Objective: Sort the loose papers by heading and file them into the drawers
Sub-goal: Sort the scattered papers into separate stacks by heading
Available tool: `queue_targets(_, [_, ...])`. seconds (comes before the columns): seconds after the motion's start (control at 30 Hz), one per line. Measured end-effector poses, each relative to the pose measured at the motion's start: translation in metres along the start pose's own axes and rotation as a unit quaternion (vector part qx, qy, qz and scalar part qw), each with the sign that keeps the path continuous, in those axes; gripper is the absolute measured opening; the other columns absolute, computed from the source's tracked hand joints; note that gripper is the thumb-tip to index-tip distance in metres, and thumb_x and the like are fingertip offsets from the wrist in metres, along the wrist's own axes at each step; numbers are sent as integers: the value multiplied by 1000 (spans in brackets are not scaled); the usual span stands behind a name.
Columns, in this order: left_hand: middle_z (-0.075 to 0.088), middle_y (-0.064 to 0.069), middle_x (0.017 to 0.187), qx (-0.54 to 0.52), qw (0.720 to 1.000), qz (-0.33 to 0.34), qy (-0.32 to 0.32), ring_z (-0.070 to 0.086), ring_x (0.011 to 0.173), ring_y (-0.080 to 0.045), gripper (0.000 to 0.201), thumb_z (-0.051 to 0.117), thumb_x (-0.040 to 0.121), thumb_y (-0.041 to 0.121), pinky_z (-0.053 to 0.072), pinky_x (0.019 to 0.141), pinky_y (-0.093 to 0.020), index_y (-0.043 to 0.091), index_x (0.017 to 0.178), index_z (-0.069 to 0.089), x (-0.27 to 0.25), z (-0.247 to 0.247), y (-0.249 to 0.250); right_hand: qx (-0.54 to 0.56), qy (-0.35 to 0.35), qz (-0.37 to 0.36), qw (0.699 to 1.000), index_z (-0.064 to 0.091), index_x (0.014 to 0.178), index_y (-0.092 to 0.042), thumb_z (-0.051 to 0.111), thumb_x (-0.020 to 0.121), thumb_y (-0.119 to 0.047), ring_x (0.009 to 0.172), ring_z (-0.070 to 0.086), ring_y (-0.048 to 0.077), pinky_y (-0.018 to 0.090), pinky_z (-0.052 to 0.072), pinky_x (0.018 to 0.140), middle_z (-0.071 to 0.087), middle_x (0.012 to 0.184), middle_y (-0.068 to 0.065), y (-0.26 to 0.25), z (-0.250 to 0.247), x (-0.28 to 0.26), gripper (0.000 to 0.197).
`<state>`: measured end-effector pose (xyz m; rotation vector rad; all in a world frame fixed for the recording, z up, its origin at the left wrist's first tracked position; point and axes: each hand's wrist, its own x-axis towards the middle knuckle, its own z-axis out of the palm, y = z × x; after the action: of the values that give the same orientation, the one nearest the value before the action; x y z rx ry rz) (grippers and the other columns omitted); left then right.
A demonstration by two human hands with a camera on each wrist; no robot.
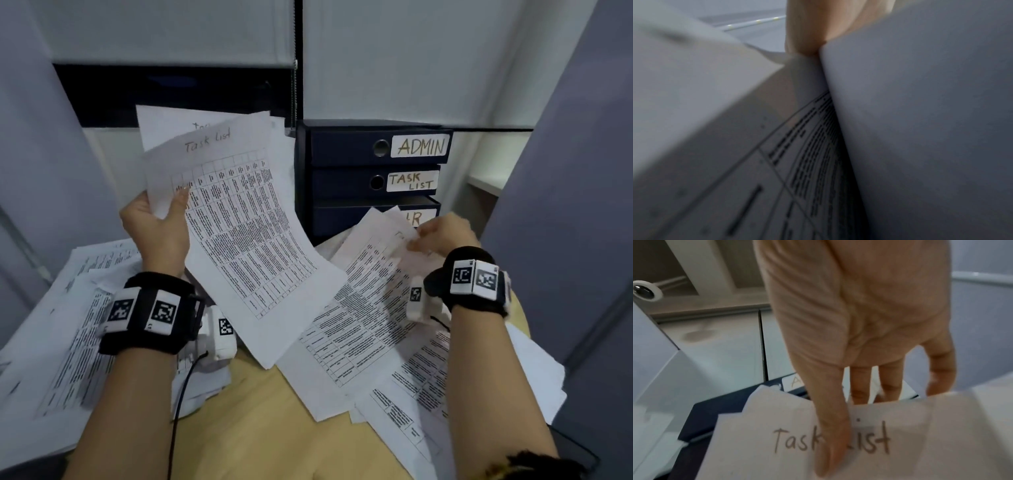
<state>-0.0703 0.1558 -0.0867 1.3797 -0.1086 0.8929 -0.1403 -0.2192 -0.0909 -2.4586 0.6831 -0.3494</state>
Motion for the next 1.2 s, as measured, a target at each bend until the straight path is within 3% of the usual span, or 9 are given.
queue_targets(0.13, [58,2,114,47,997,28,52,59,101,-11,33,58,92,11,51,90,-16,4,125,57,-1,1,9,108,191,-91,971,73,103,-26,73,82,-30,106,62,29,48,44,97,71,104,1,-6,-20,-7,21])
queue_targets(0.2, [43,6,132,53,993,85,64,49,118,-6,49,48,92,-3,37,94,0,2,140,37,-10,2,21,131,305,-157,930,72,104,-25,67,86,-27,115,54,23,49,32,102,70,107,-4,-21,-27,-15,18])
queue_targets(0.3, [33,-3,148,72,975,196,81,39,135,-14,63,39,87,-15,27,107,-6,0,146,22,-21,5,31,147,388,-263,871,71,95,-27,63,83,-19,127,38,16,56,17,106,64,110,-10,-52,-35,-35,17])
queue_targets(0.43, [49,-23,137,103,957,257,84,48,129,-34,45,38,85,-11,44,105,-27,7,116,65,-13,10,23,133,469,-317,813,66,77,-24,55,77,-18,125,41,16,59,12,110,63,99,-11,-86,-32,-46,12])
queue_targets(0.5, [53,-29,129,122,953,260,98,55,121,-38,42,38,82,-9,46,100,-19,6,98,74,-14,11,21,112,499,-361,779,62,74,-20,54,79,-15,120,45,20,58,17,109,64,92,-7,-100,-29,-50,11])
queue_targets(0.67, [66,-19,106,77,966,247,26,63,100,-21,33,44,87,1,45,91,-11,2,106,71,-32,21,45,92,459,-482,741,63,73,-17,56,76,-10,109,48,21,61,28,100,62,83,-4,-136,-22,-62,10])
queue_targets(0.83, [66,7,103,22,952,264,-151,64,98,-17,61,55,82,62,52,84,-35,11,111,67,-54,24,71,105,407,-517,745,70,82,-26,61,79,-20,111,53,22,60,29,97,64,88,-14,-170,-8,-80,11])
queue_targets(1.07, [66,-9,80,-4,979,199,-37,59,69,1,26,69,85,12,43,69,-2,-13,81,68,-37,21,65,218,413,-437,769,49,138,-27,68,82,-49,123,41,10,45,36,100,45,136,-3,-171,-15,-75,63])
queue_targets(1.2, [60,-10,73,-41,990,129,-26,50,53,17,36,73,80,9,41,61,-1,-12,60,53,-32,14,66,313,223,-376,843,52,126,-24,76,64,-63,113,53,12,38,50,96,54,121,-3,-140,-10,-45,77])
